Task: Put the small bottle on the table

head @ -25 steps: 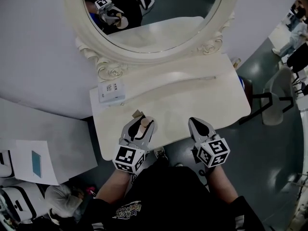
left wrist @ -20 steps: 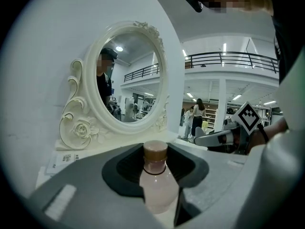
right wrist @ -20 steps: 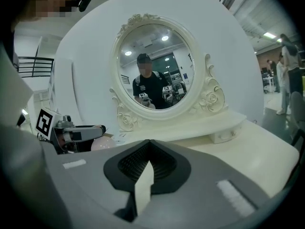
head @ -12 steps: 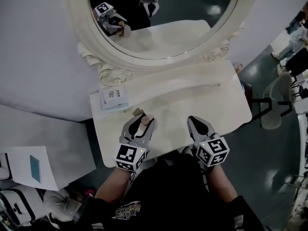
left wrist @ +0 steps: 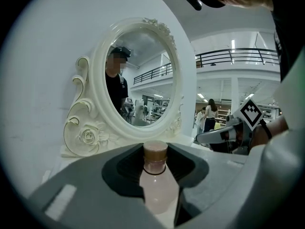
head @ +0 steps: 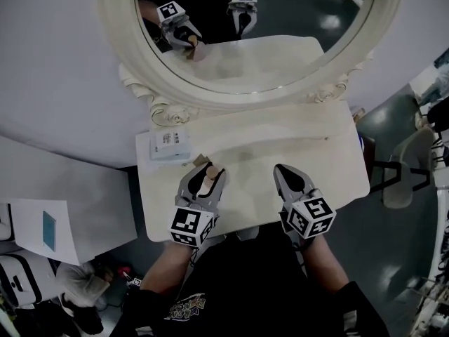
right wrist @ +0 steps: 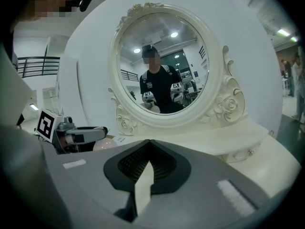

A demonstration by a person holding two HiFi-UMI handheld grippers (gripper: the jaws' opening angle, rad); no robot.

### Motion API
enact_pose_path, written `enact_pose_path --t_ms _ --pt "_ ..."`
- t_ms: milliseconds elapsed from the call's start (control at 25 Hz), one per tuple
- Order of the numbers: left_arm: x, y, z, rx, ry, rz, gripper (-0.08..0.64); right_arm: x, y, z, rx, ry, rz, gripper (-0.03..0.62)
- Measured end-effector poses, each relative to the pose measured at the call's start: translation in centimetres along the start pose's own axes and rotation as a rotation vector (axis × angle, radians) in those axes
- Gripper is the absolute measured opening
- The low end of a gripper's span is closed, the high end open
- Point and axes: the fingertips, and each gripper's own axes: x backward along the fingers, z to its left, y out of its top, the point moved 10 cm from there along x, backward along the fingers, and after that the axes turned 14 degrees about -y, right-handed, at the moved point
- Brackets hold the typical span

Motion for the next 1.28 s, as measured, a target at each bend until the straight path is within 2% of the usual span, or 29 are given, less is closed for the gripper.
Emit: enact_pose_path --t_ms 200,560,1280 --pt "-1.5 0.5 0.4 0.010 0.078 -0.007 0.138 -1.9 0.8 -1.4 0.023 0.065 0.026 0.029" --pt "-4.3 0.2 1.2 0.037 0.176 -0.003 0.138 -4.3 1.4 -4.2 0.042 0.128 0.063 0.029" --pt "-10.1 -1.2 5.6 0.054 0.355 0.011 0.138 -9.1 1.8 -9.2 0.083 0.208 0.168 0.029"
